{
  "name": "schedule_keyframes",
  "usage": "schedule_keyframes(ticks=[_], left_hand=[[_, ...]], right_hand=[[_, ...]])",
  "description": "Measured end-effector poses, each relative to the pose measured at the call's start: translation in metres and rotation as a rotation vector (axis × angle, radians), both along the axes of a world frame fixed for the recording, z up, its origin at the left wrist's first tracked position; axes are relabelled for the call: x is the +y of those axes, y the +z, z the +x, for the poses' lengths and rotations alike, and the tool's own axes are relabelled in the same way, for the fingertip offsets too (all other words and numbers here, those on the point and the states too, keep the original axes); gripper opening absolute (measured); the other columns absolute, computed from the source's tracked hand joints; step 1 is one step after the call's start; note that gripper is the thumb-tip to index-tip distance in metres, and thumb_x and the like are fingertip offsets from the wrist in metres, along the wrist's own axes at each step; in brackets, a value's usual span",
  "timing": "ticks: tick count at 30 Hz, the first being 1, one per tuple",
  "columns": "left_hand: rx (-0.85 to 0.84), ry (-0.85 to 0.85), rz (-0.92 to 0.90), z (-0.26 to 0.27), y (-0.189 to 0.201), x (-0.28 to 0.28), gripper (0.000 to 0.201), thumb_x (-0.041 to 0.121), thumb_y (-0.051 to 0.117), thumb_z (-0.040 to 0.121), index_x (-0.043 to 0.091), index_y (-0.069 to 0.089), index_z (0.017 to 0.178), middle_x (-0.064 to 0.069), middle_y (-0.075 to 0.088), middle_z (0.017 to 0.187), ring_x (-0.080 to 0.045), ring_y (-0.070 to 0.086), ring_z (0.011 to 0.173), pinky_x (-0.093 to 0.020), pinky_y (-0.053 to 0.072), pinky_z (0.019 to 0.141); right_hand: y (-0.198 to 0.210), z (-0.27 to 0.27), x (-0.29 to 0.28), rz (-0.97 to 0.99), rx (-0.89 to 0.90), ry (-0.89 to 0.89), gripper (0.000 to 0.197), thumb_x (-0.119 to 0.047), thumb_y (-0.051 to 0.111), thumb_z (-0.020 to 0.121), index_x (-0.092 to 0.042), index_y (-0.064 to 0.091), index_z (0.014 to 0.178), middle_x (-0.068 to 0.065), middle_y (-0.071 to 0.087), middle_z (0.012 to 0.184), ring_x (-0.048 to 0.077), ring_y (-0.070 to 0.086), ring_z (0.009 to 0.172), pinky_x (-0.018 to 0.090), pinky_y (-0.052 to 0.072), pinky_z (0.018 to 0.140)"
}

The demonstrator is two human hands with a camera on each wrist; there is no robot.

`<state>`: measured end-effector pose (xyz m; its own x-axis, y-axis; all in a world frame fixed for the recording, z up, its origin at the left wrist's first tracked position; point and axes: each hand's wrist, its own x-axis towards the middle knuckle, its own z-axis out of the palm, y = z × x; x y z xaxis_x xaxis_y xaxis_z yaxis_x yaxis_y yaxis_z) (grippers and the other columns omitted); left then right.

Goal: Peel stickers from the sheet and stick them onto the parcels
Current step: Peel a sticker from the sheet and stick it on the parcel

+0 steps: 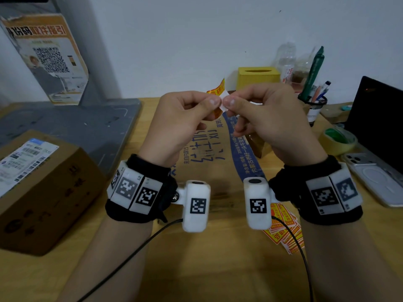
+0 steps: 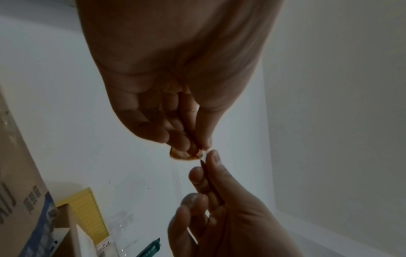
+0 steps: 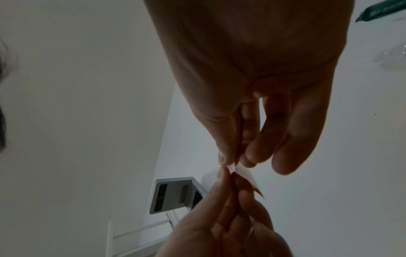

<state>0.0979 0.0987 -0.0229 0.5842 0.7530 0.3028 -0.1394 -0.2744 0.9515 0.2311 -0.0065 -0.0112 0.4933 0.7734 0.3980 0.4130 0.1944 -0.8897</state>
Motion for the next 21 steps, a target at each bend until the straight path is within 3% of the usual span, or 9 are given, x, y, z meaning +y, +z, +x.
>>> schedule_keyframes(ticks=[6, 12, 21], left_hand=[[0.045, 0.015, 0.032, 0.0021, 0.0016, -0.0049, 0.012, 0.021, 0.065, 0.096, 0.016, 0.074, 0.091, 0.003, 0.071, 0.078, -0.005, 0.064, 0.071, -0.022, 0.048, 0.061], [0.076, 0.044, 0.029, 0.0016, 0.0026, -0.0058, 0.014, 0.023, 0.064, 0.096, 0.022, 0.072, 0.084, 0.014, 0.07, 0.071, -0.001, 0.063, 0.066, -0.018, 0.046, 0.053], [0.108, 0.057, 0.034, 0.0012, 0.0032, -0.0054, 0.016, 0.023, 0.063, 0.097, 0.022, 0.072, 0.084, 0.011, 0.07, 0.076, -0.001, 0.062, 0.064, -0.018, 0.042, 0.051]], right_hand=[[0.0008, -0.0004, -0.0013, 0.009, 0.019, -0.01, 0.011, -0.015, 0.073, 0.093, -0.005, 0.075, 0.089, 0.021, 0.071, 0.079, 0.01, 0.057, 0.05, 0.023, 0.055, 0.048], [0.0014, 0.0027, -0.0021, -0.005, 0.057, 0.014, 0.007, -0.014, 0.074, 0.092, -0.009, 0.075, 0.086, 0.015, 0.068, 0.076, 0.015, 0.061, 0.06, 0.025, 0.058, 0.052], [0.0, 0.0065, -0.0026, -0.028, 0.071, -0.013, 0.008, -0.013, 0.076, 0.09, -0.009, 0.076, 0.084, 0.011, 0.067, 0.07, 0.011, 0.061, 0.058, 0.029, 0.06, 0.053]])
